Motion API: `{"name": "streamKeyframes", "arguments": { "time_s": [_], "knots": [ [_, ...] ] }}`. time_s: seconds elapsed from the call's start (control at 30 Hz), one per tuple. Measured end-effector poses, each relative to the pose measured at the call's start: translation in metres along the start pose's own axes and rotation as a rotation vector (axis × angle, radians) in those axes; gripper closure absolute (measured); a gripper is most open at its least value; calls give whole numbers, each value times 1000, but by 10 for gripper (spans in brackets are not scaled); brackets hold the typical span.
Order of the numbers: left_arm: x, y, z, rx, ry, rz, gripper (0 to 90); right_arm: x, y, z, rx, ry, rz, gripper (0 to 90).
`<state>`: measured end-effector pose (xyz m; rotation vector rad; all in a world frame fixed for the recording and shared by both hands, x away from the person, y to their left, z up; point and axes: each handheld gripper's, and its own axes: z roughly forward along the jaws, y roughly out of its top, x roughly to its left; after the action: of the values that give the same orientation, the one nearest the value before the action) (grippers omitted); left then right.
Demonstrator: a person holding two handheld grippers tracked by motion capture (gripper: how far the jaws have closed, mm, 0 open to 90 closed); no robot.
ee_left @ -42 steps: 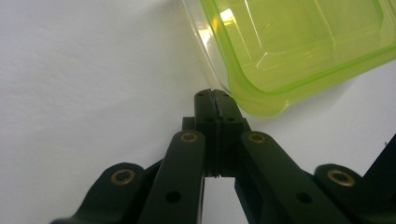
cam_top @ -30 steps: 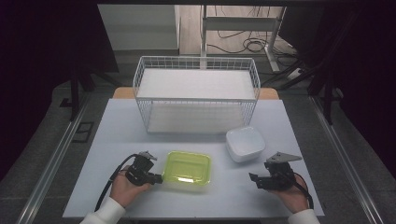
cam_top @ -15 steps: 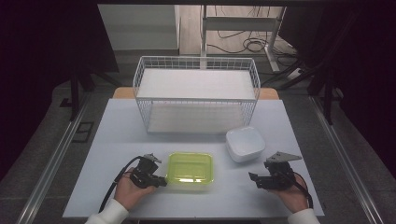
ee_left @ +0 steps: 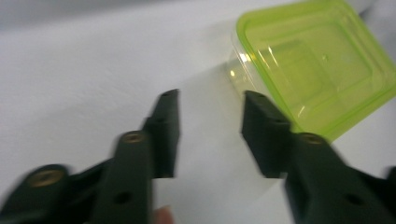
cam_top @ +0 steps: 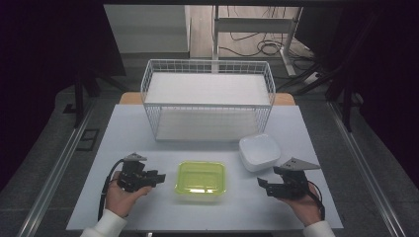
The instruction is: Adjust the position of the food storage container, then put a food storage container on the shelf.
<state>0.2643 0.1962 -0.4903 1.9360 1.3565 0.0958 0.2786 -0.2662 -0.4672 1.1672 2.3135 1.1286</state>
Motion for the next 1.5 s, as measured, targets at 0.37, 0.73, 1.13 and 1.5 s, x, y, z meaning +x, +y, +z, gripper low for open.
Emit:
{"name": "streamKeyframes", "arguments": {
  "time_s": [0.37, 0.73, 1.13, 1.5],
  "knots": [
    [9, 9, 1, -67, -101, -100, 320, 14, 3, 5, -72, 60, 11, 222],
    [-6, 8, -6, -84, -60, -79, 314, 20, 7, 3, -52, 99, 81, 226],
    [-14, 37, -13, -84, -136, -119, 338, 26, 46, 24, 17, 129, 189, 293],
    [-4, 31, -4, -53, -176, -150, 354, 43, 61, 44, 53, 178, 192, 344]
  ]
}}
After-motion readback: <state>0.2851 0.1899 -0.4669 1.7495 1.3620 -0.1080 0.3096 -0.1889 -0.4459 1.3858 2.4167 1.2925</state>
